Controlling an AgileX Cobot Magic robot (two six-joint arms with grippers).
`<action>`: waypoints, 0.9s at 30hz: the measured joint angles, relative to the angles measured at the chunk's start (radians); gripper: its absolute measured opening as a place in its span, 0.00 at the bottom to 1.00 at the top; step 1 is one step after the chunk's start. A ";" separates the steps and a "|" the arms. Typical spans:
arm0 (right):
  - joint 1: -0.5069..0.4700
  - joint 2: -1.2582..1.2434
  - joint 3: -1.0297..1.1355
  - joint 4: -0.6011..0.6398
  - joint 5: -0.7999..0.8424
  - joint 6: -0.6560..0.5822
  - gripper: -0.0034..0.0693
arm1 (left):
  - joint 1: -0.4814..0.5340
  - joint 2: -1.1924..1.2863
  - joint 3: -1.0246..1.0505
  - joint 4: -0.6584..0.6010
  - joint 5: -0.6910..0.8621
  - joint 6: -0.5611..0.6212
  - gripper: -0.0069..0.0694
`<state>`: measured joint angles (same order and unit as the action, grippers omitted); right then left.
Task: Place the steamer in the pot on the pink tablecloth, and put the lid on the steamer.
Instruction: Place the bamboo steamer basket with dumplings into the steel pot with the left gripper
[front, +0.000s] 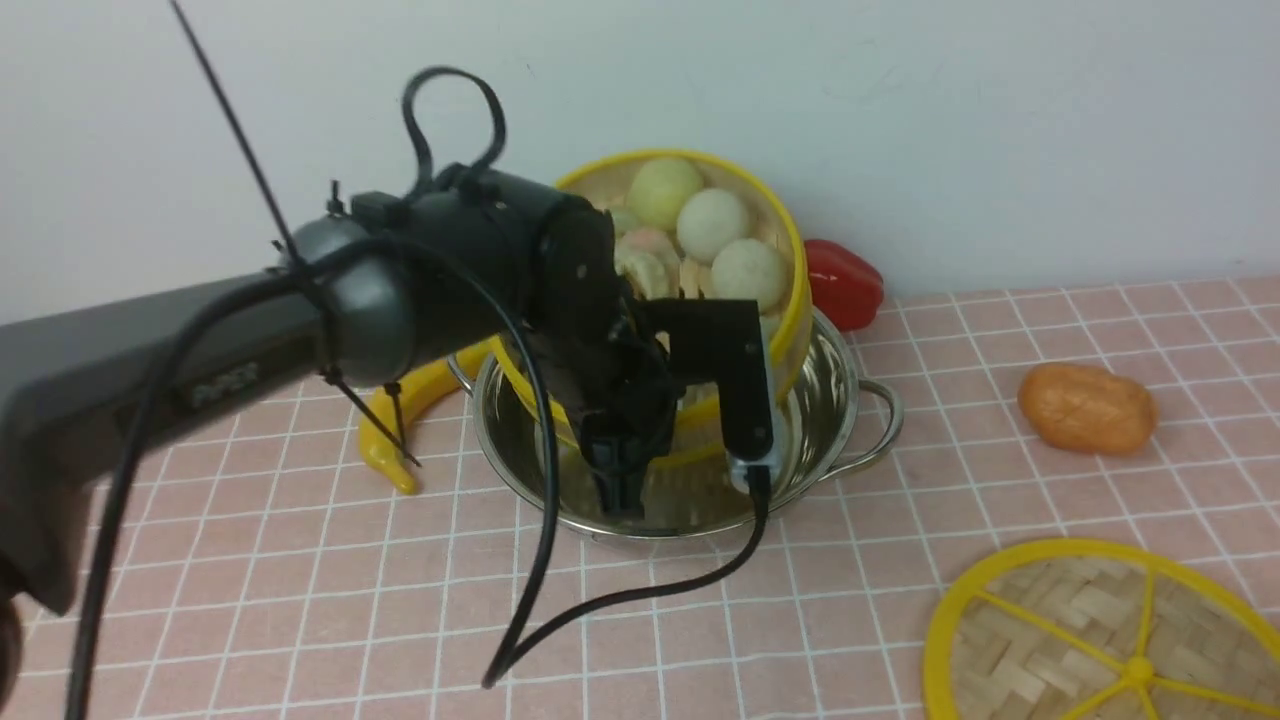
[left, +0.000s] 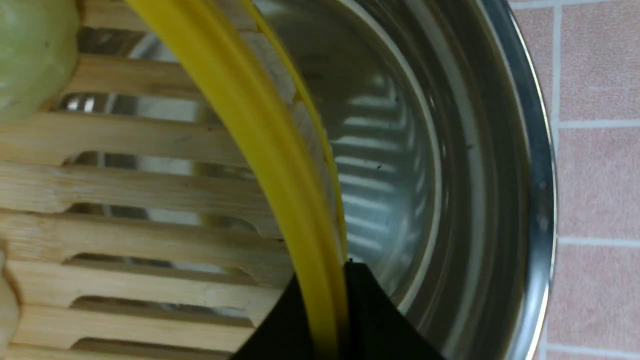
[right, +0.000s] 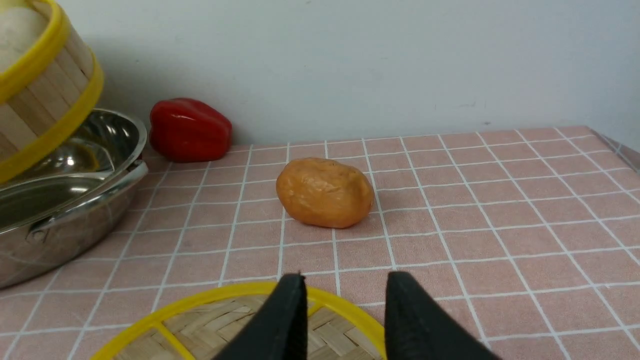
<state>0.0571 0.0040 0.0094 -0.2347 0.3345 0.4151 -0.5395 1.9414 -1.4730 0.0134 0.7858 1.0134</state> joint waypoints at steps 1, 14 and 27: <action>0.000 0.000 0.000 0.000 0.000 0.000 0.38 | 0.000 0.019 -0.001 -0.007 0.000 0.001 0.13; 0.000 0.000 0.000 0.000 0.000 0.000 0.38 | 0.000 0.037 -0.001 -0.113 0.054 0.044 0.13; 0.000 0.000 0.000 -0.001 0.000 0.000 0.38 | 0.000 0.087 -0.003 -0.107 0.047 0.081 0.29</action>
<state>0.0571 0.0040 0.0094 -0.2357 0.3345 0.4151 -0.5395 2.0288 -1.4762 -0.0935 0.8328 1.0945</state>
